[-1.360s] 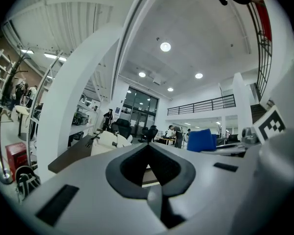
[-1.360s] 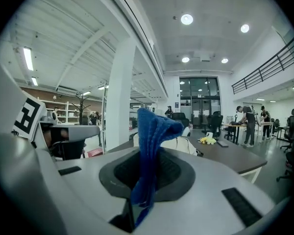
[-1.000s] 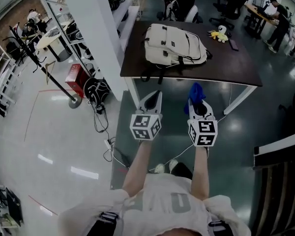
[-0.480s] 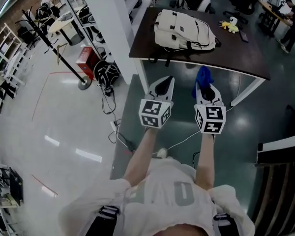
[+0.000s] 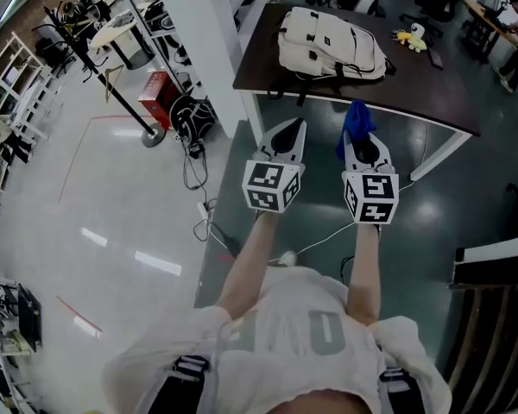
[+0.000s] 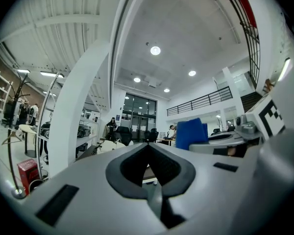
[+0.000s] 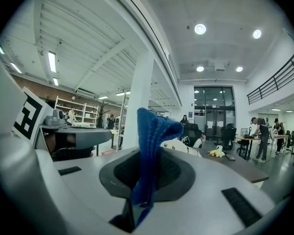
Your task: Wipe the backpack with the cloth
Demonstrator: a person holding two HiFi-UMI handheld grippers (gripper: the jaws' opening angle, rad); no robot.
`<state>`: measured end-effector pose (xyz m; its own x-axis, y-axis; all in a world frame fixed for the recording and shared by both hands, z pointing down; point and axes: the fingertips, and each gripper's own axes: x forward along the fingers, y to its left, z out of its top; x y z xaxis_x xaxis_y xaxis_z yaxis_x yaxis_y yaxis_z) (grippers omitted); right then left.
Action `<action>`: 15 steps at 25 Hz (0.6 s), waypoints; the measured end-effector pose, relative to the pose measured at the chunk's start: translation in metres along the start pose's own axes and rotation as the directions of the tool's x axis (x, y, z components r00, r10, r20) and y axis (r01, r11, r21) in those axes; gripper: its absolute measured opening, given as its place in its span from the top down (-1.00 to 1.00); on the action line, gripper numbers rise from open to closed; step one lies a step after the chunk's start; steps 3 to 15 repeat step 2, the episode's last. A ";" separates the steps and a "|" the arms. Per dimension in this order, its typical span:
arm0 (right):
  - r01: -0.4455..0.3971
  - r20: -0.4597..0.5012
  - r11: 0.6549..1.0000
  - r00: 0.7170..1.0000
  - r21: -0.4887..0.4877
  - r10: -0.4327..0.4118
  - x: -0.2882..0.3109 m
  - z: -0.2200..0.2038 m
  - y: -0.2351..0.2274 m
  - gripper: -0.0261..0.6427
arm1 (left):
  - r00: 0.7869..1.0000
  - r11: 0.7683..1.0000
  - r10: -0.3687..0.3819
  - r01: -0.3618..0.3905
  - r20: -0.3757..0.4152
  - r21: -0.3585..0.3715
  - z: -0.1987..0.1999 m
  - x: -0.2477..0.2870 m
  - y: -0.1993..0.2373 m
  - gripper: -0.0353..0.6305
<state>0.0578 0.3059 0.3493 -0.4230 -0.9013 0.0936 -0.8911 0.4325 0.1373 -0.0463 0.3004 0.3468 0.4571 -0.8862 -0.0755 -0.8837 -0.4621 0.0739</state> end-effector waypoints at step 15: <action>-0.002 0.006 1.000 1.000 -0.002 0.002 0.002 0.002 0.002 0.80 | 1.000 1.000 0.002 -0.002 0.003 0.002 0.001 0.000 0.003 0.88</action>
